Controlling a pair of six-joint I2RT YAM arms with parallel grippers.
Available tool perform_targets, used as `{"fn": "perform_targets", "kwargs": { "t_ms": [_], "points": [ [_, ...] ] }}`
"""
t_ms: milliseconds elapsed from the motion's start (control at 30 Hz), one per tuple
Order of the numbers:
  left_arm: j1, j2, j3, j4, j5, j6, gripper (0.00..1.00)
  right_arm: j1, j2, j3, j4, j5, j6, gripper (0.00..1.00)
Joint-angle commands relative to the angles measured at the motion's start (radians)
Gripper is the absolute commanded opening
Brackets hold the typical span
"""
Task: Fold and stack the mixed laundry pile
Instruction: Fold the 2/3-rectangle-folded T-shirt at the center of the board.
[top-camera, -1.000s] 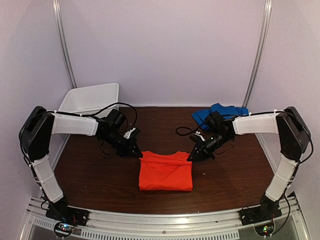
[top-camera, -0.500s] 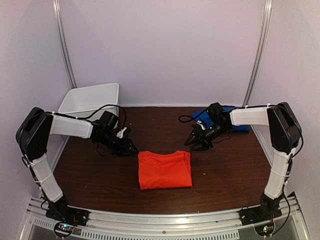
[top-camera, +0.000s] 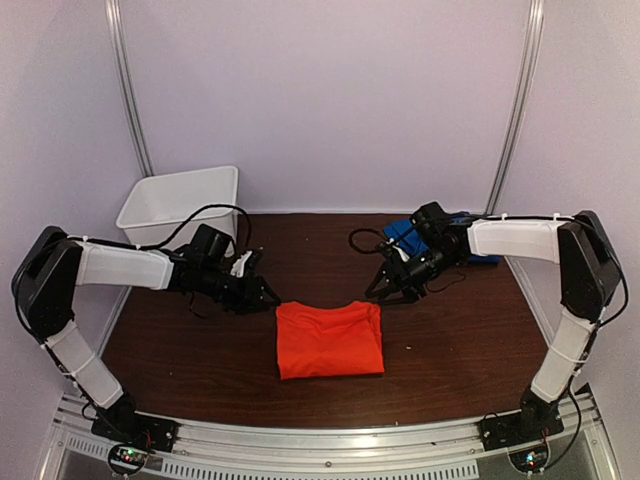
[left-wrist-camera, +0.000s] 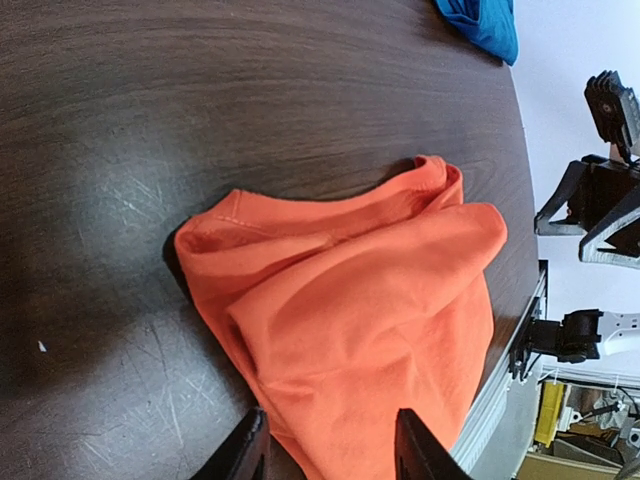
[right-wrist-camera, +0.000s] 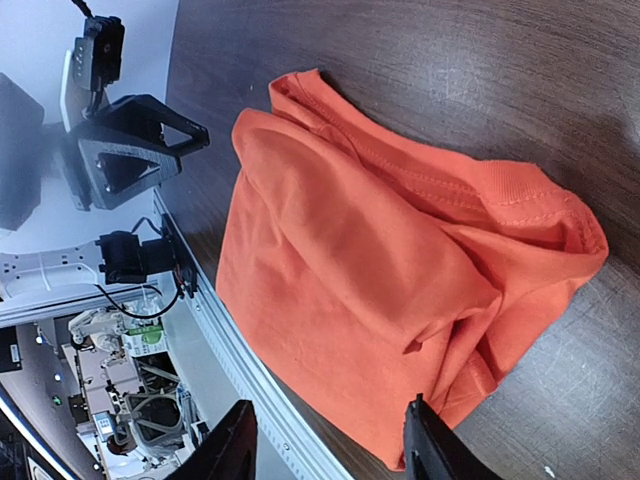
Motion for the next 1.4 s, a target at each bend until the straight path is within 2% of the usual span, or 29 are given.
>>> {"fn": "perform_targets", "kwargs": {
  "t_ms": [0, 533, 733, 1033, 1167, 1233, 1367],
  "points": [
    [-0.006, 0.028, -0.003, 0.079, -0.017, 0.006, 0.44, 0.014, 0.047, 0.043, -0.019, 0.089, -0.089, 0.5],
    [-0.025, 0.089, 0.03, 0.067, 0.009, 0.054, 0.47, 0.093, 0.22, 0.217, -0.109, 0.119, -0.158, 0.5],
    [-0.031, 0.116, 0.048, 0.066, -0.003, 0.056, 0.47, 0.093, 0.227, 0.21, -0.131, 0.128, -0.172, 0.51],
    [-0.032, 0.135, 0.064, 0.054, -0.013, 0.057, 0.47, 0.092, 0.152, 0.12, -0.138, 0.149, -0.195, 0.56],
    [-0.032, 0.146, 0.065, 0.057, -0.009, 0.058, 0.47, 0.093, 0.174, 0.147, -0.116, 0.123, -0.179, 0.55],
    [-0.032, 0.154, 0.071, 0.057, -0.005, 0.062, 0.46, 0.094, 0.188, 0.168, -0.102, 0.115, -0.171, 0.5],
    [-0.032, 0.16, 0.095, 0.053, 0.008, 0.077, 0.39, 0.092, 0.199, 0.208, -0.095, 0.123, -0.159, 0.26]
  ]
}}
